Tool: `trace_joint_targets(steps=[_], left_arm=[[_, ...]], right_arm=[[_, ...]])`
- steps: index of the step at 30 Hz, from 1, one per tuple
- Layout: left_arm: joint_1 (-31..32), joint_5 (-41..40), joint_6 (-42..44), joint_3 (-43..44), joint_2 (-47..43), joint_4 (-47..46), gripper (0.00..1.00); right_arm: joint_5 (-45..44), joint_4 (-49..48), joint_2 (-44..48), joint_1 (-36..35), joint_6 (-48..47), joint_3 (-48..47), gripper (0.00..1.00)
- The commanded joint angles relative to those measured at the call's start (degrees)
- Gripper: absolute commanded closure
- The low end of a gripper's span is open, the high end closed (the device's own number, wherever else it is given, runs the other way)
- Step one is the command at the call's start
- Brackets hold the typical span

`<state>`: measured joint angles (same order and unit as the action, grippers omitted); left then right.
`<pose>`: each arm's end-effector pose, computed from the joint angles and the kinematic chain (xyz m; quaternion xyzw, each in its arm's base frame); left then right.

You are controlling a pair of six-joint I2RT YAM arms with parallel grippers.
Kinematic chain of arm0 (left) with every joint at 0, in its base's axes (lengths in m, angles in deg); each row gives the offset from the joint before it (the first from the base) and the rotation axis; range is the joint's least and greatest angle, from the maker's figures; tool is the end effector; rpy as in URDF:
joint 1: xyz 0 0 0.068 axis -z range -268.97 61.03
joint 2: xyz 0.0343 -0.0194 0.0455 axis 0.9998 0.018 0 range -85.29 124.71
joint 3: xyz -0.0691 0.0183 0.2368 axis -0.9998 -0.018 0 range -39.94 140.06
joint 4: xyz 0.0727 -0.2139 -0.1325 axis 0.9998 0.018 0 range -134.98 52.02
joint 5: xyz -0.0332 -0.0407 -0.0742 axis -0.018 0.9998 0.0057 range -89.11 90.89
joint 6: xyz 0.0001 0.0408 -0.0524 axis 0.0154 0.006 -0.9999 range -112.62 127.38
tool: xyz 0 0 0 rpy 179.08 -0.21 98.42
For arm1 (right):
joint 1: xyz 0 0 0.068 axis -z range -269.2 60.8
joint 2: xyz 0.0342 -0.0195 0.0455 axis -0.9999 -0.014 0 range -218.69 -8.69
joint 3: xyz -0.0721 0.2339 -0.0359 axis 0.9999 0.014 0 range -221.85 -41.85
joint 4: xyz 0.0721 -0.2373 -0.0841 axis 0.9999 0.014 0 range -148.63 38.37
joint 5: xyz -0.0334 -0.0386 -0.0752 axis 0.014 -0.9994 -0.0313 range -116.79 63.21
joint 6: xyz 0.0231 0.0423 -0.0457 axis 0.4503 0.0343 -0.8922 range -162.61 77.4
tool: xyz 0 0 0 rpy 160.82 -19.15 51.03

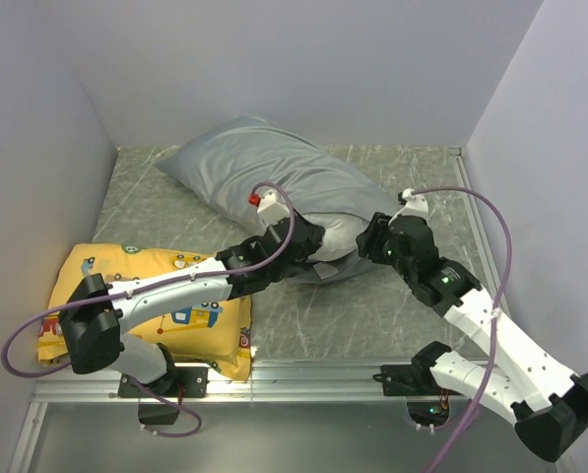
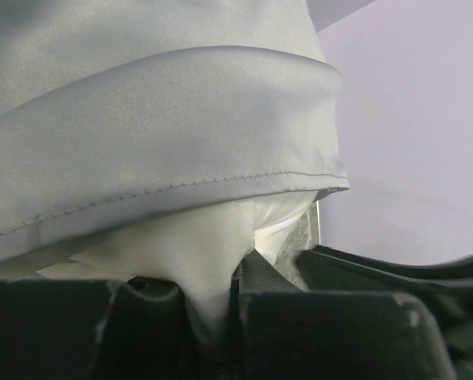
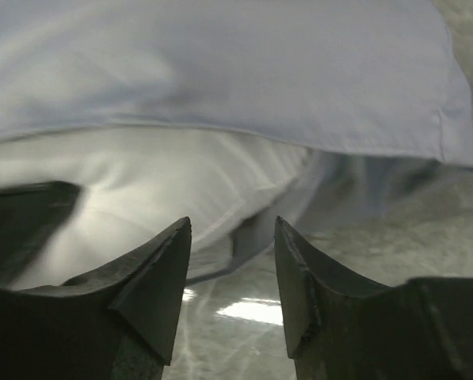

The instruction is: Remove the pillowcase from the pillow

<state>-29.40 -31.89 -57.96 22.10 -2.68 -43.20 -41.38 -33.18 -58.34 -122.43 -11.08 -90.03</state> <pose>0.2018 -0.2870 0.2741 -0.1971 0.7880 -0.3652 0.4548 0.1950 0.1118 0.2916 0.0539 0.8463 0.1865 0.4961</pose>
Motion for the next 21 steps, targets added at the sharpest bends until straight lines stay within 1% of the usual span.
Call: trace_joint_targets(steps=[1,2,3,5,7,8,10,12,13,14,15,16,19,20,21], left_arm=[[-1.0,-2.4,2.3,4.8,-3.7,-3.5,1.00],[-1.1,-2.3,2.4,5.4,-3.9,-3.3,1.00],[-1.1,-2.1,2.9,5.6,-4.6,-3.0,1.00],[-1.1,-2.0,3.2,6.1,-5.3,-1.9,0.99],[-1.1,-2.0,3.5,5.7,-6.9,-2.0,1.00],[-1.1,-1.7,3.6,5.4,-8.3,-2.0,1.00],[-1.2,-0.8,4.7,4.7,-9.8,-2.0,1.00],[-1.2,0.1,6.1,4.8,-11.5,-1.9,1.00],[-1.2,0.1,6.5,5.2,-12.0,-0.3,1.00],[-1.2,0.3,6.8,5.4,-13.0,0.4,0.99],[-1.2,0.3,7.7,5.5,-13.6,1.0,1.00],[-1.2,0.4,8.1,5.3,-14.1,1.0,1.00],[-1.2,0.1,9.3,5.5,-15.1,2.0,1.00],[-1.3,0.0,9.4,5.5,-15.2,2.2,0.99],[-1.4,0.1,9.5,5.5,-15.2,2.1,1.00]], right_arm=[[-6.1,-1.3,-2.4,0.0,0.3,1.2,0.45],[-6.7,-1.4,-3.8,0.3,0.2,1.4,0.42],[-8.3,-1.4,-4.3,1.0,0.5,1.3,0.41],[-9.0,-1.9,-4.8,2.1,0.3,1.2,0.39],[-9.1,-3.2,-4.8,4.6,-0.1,0.8,0.40],[-9.0,-3.7,-5.2,5.5,-0.8,0.6,0.45],[-6.0,-4.4,-6.2,8.5,-1.7,-0.8,0.47],[-4.4,-5.1,-7.1,9.7,-2.2,-2.0,0.51],[-4.4,-5.3,-7.2,10.1,-2.3,-2.9,0.54],[-4.7,-5.5,-7.6,10.4,-2.6,-3.3,0.68],[-4.4,-4.8,-7.8,11.2,-2.8,-4.5,0.71],[-3.4,-4.5,-8.2,12.5,-2.8,-5.1,0.71],[1.5,-5.4,-6.3,12.5,-2.4,-4.9,0.62],[3.4,-5.8,-4.4,12.3,-1.4,-4.6,0.60],[3.6,-5.7,-3.6,12.1,-1.0,-4.2,0.60]])
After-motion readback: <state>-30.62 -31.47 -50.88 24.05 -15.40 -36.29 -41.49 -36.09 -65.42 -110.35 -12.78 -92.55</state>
